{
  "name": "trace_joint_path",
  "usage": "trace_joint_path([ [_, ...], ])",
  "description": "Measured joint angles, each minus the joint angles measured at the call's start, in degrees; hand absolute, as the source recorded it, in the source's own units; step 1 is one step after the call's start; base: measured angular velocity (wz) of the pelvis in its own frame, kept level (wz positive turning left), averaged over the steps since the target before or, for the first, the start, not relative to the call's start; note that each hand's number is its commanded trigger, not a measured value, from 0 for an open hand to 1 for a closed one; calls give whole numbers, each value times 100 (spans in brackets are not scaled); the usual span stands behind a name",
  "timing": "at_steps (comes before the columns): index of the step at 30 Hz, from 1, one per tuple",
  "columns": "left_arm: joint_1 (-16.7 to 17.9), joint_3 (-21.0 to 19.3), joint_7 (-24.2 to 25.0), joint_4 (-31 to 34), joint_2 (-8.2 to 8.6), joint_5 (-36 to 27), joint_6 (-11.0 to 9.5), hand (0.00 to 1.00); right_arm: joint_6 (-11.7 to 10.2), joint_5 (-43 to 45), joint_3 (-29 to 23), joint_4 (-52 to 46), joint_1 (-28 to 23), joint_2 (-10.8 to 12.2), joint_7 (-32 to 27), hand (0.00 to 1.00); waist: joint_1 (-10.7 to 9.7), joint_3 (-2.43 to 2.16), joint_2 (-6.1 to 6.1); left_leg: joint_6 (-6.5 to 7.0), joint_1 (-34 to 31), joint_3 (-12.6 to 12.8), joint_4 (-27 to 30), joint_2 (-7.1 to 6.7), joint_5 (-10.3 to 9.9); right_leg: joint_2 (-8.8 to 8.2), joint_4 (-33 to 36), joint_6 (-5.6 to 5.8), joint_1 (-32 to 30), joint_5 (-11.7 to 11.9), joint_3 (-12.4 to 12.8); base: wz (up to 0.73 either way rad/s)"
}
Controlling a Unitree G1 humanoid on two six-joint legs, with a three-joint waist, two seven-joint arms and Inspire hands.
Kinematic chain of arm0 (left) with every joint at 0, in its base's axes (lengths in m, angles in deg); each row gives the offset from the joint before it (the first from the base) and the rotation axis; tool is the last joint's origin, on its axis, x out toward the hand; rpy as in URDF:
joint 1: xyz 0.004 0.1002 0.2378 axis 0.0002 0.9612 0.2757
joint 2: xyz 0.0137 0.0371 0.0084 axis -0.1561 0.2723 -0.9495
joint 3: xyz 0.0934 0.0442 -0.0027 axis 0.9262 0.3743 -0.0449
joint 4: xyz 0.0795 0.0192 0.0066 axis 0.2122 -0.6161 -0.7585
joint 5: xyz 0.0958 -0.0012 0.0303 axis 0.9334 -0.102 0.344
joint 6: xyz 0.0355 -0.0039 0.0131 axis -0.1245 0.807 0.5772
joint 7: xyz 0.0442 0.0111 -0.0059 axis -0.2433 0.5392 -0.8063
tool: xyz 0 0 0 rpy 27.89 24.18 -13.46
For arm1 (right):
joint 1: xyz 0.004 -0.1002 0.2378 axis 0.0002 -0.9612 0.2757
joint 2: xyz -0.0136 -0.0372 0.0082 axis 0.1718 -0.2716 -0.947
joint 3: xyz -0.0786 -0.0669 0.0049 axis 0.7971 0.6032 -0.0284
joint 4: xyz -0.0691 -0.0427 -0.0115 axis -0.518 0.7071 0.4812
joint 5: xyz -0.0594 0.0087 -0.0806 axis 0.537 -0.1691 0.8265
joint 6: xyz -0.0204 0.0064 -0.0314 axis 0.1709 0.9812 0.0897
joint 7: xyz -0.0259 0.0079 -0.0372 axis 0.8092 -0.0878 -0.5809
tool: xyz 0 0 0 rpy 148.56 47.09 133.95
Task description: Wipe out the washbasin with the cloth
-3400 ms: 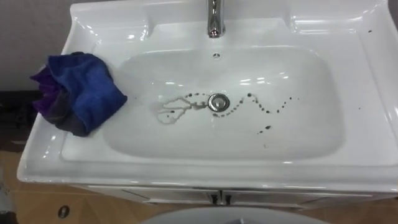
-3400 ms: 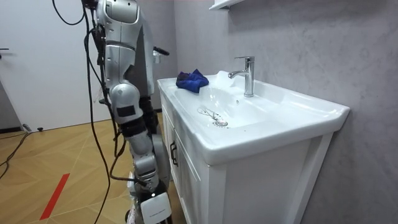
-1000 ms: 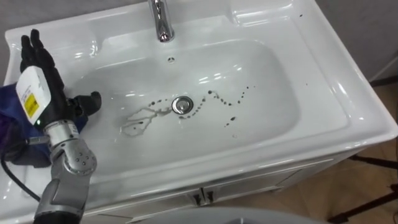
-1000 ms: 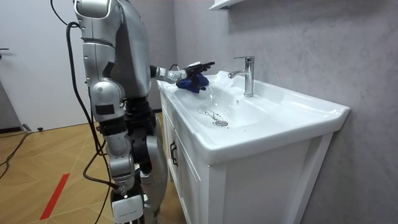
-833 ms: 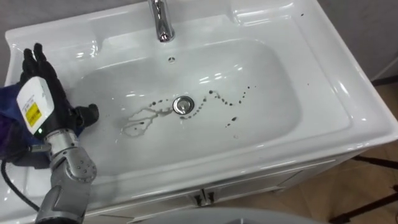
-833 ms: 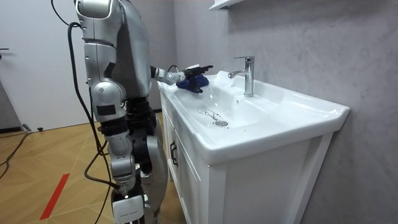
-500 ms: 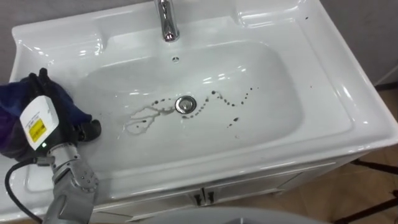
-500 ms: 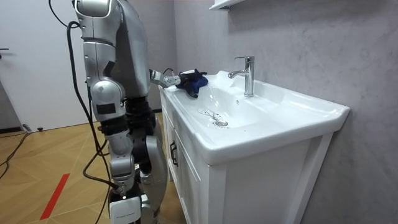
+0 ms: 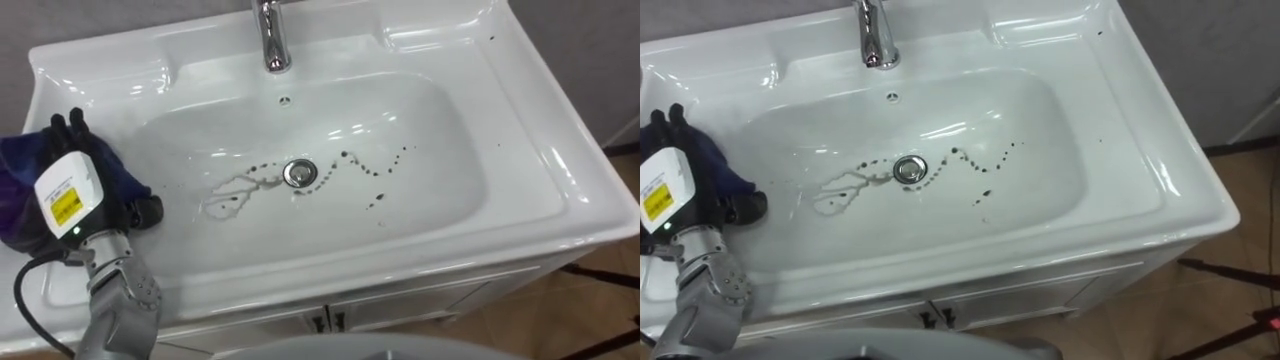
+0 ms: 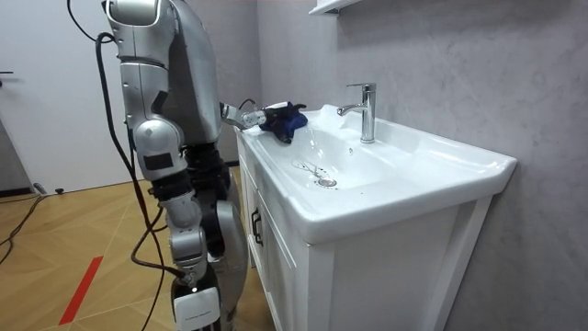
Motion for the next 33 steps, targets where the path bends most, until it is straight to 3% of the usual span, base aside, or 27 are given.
trace_joint_path([
  [11, 76, 6, -2, 187, 40, 1, 21, 0, 120, 119, 1, -164, -23, -29, -14, 0, 128, -10, -11, 0, -100, -67, 19, -1, 0, -8, 12, -2, -45, -1, -77, 1],
  [22, 112, 4, -2, 128, 50, -3, 38, 0, 198, 120, -4, -108, 8, -41, -166, 0, 137, -42, 17, 0, -81, -167, 18, -9, 1, -1, 2, -6, -32, -3, -103, 0],
  [33, 114, 6, -2, 131, 55, 0, 39, 0, 245, 118, 3, -111, 10, -41, -353, 0, 139, -40, 26, 0, -87, -171, 18, -7, 2, -2, 6, -14, -32, -9, -143, 0],
])
